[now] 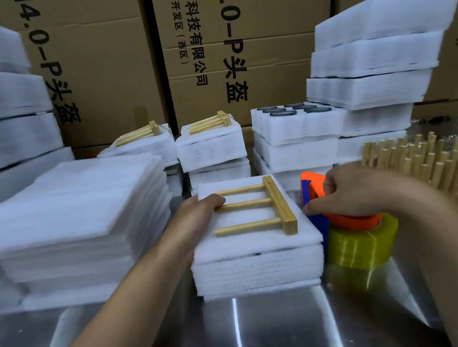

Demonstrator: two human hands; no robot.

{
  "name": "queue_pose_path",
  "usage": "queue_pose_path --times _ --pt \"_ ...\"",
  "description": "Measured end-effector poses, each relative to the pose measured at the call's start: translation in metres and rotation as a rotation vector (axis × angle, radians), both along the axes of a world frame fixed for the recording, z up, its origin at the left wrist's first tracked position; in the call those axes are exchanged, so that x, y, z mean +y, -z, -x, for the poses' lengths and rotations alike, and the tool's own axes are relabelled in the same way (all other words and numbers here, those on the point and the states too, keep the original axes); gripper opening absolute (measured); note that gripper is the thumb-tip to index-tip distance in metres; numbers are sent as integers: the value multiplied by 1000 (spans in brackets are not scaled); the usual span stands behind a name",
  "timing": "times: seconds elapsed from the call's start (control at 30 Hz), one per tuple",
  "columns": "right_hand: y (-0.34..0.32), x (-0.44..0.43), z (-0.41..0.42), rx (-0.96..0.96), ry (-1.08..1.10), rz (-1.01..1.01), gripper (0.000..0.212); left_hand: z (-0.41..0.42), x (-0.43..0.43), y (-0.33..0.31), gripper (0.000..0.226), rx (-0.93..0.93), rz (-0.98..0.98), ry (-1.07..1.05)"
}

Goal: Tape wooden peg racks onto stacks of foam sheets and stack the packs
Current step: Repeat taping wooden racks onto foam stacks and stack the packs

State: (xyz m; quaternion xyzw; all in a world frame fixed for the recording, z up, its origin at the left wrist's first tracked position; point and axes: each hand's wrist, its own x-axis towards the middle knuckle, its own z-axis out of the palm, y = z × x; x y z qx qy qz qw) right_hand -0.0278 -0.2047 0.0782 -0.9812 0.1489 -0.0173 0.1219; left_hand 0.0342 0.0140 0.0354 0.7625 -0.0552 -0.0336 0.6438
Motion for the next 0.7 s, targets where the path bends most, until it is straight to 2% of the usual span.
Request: queue_pose_path --times 0.1,0.23,0.43,0.53,0.7 --pt "0 4 3 29 -41 37 43 0 -1 -1 21 14 14 13" --pt "1 7 6 175 -77 105 43 0 -1 0 18 19 13 -13" --pt "13 14 -2 182 -79 209 47 0 -2 0 14 18 12 -14" --pt "12 9 -5 43 -39 151 52 0 -1 0 14 32 38 -1" --pt "0 -13 -8 -482 -9 -320 27 -1 0 0 15 58 65 20"
